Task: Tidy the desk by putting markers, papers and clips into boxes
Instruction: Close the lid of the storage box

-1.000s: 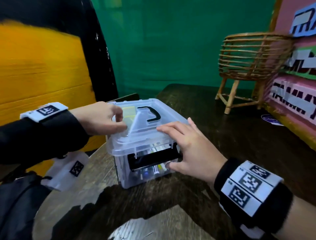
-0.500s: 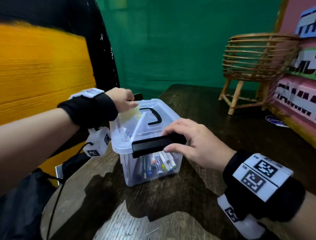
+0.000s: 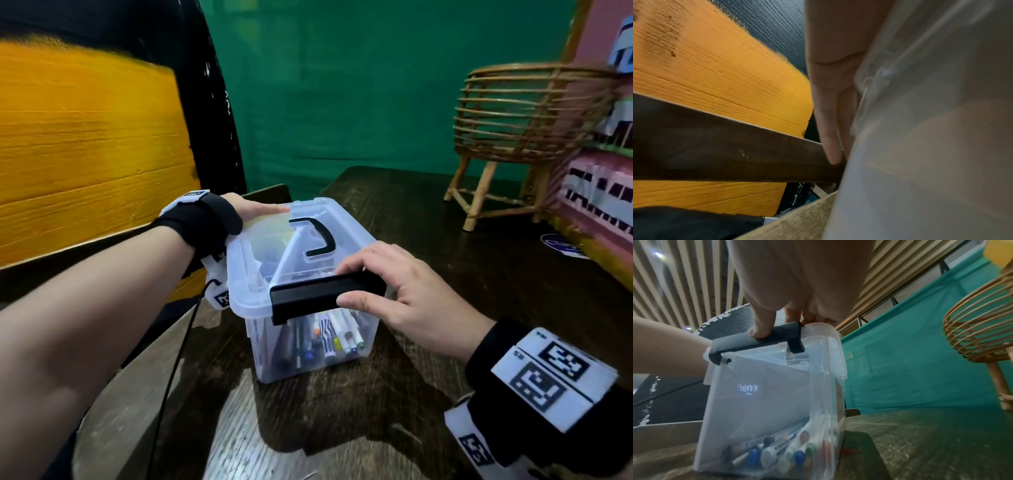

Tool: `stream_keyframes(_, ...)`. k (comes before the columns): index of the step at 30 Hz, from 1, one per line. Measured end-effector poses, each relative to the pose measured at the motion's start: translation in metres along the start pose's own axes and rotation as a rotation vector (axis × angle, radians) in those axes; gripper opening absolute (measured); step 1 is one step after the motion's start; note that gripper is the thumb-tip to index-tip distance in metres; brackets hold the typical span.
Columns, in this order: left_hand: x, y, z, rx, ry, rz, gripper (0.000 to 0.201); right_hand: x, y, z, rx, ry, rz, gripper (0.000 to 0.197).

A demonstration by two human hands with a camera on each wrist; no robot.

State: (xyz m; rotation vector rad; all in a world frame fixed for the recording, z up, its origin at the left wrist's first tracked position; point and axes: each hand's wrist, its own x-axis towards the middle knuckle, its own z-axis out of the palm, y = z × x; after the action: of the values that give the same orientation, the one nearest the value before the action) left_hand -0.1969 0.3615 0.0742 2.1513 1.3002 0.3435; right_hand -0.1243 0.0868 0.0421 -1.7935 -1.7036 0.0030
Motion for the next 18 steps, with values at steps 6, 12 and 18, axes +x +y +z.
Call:
stream_keyframes(6, 0.003, -0.005, -0.001, -0.078, -0.027, 0.095, 0.056, 0.000, 0.000, 0.001, 0.044, 0.000, 0.038, 0.027)
stream_keyframes(12, 0.012, -0.011, 0.004, -0.112, 0.146, 0.293, 0.050, 0.003, -0.003, 0.000, 0.050, -0.046, 0.086, 0.027)
stream_keyframes(18, 0.010, -0.009, 0.004, -0.010, 0.189, 0.393, 0.044, 0.003, -0.014, -0.004, 0.138, -0.015, 0.187, 0.034)
